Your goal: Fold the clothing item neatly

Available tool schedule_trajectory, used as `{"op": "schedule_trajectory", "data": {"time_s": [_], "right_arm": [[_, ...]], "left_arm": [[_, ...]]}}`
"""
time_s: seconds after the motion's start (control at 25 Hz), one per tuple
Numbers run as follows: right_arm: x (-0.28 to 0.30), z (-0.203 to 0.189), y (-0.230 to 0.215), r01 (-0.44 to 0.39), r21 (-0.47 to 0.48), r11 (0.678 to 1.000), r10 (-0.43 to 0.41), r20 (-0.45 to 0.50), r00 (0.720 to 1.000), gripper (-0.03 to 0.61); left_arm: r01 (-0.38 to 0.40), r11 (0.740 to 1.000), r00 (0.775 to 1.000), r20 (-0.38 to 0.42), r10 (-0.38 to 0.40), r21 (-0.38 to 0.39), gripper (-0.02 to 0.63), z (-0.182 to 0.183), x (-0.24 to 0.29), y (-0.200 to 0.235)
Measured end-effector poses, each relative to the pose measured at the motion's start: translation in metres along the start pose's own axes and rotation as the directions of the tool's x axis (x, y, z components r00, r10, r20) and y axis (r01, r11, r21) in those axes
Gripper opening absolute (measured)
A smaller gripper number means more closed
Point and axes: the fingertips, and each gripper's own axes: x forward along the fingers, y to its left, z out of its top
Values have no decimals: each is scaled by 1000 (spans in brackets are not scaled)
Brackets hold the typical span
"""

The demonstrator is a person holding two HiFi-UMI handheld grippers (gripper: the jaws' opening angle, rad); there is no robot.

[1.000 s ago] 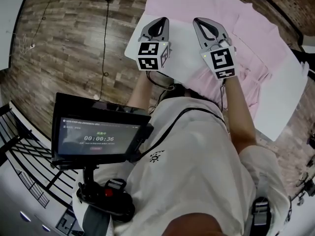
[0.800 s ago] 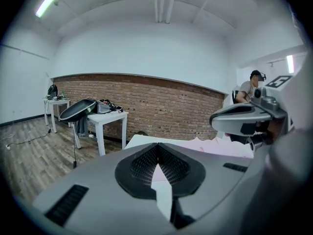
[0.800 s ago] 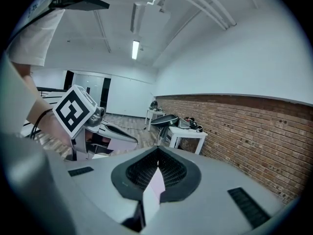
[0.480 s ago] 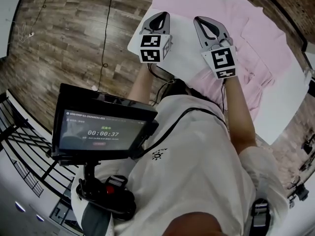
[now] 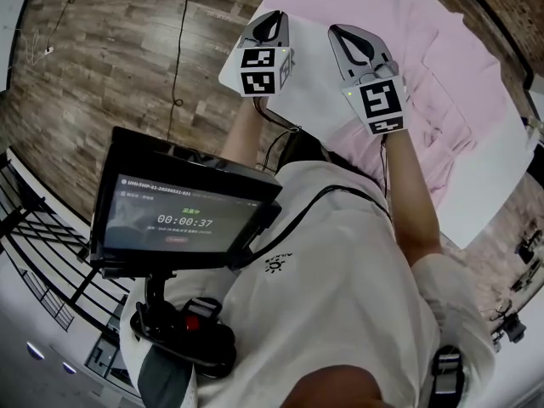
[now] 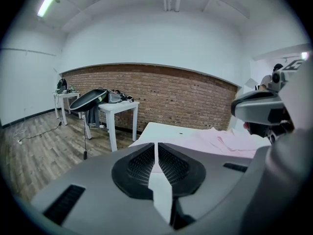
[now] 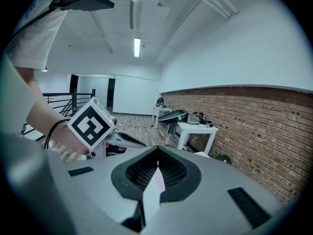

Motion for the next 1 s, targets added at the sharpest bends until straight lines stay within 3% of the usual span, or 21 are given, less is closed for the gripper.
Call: {"op": "schedule_trajectory", "data": {"time_s": [0.72,1.0], "right_arm": [[-3,4,9,-20,14,1000,21,-15,1000,5],[20,-27,-6,-34,43,999,35,-31,999,5]], "left_arm": [[-45,998,998,-40,44,-32,32,-7,-1,18],[-68,997,993,-102,64,-35,71,-36,39,32]]}}
